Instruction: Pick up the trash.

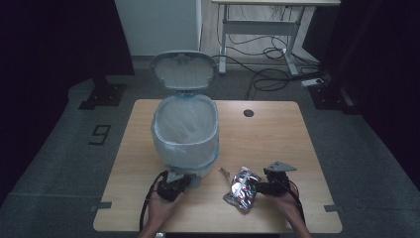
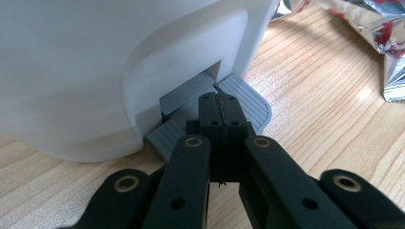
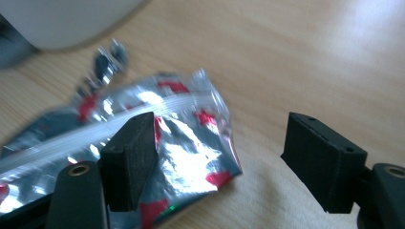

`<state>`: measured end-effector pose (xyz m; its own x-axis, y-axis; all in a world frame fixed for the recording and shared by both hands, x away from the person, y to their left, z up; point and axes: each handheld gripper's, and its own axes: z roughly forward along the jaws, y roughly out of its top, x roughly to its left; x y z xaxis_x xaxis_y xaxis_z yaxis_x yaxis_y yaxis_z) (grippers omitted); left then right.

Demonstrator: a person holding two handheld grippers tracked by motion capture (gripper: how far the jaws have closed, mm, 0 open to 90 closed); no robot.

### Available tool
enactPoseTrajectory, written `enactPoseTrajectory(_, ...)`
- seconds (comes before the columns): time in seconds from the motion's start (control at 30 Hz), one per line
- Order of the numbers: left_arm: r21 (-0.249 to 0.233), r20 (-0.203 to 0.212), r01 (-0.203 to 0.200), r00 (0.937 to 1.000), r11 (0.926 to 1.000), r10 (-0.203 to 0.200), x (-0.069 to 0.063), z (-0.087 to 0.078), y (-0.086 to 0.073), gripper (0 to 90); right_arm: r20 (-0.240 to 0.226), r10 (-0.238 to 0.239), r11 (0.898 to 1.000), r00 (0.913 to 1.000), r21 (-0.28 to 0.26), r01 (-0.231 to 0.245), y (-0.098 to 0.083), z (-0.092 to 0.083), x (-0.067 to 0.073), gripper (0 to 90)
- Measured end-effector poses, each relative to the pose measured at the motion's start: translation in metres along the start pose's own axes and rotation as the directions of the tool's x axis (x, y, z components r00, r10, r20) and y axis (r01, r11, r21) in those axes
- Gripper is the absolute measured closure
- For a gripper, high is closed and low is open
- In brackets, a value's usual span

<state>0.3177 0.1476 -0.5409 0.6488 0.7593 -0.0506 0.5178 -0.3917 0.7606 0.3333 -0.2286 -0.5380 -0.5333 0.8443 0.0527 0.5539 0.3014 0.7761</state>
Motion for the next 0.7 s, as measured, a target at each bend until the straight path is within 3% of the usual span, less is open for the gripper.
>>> enactPoseTrajectory(0.27, 0.000, 0.000, 0.000, 1.0000, 1.0000, 0.000, 0.000, 0.000, 0.000, 90.0, -0.014, 0.036, 0.999, 0.9993, 0.032, -0.035, -0.007, 0.012, -0.005, 25.6)
enactPoseTrajectory(0.43, -0.002, 0.000, 0.000, 1.0000, 1.0000, 0.000, 0.000, 0.000, 0.000, 90.0, -0.010, 0.033, 0.999, 0.9994, 0.030, -0.032, -0.008, 0.012, -0.004, 28.5)
enactPoseTrajectory(0.47, -0.002, 0.000, 0.000, 1.0000, 1.0000, 0.000, 0.000, 0.000, 0.000, 90.0, -0.010, 0.026, 0.999, 0.9996, 0.027, -0.026, -0.009, 0.012, -0.003, 34.1)
enactPoseTrajectory(0.5, -0.002, 0.000, 0.000, 1.0000, 1.0000, 0.000, 0.000, 0.000, 0.000, 90.0, -0.010, 0.026, 0.999, 0.9996, 0.027, -0.026, -0.009, 0.012, -0.003, 34.1)
enactPoseTrajectory(0.57, -0.002, 0.000, -0.001, 1.0000, 1.0000, 0.001, 0.000, 0.000, 0.000, 90.0, 0.019, -0.006, 1.000, 0.9998, 0.026, 0.006, -0.010, 0.010, 0.001, 46.6)
enactPoseTrajectory(0.7, -0.002, 0.000, -0.003, 1.0000, 1.0000, 0.003, 0.000, 0.000, 0.000, 90.0, 0.045, -0.016, 1.000, 0.9988, 0.021, 0.015, -0.011, 0.009, 0.004, 55.1)
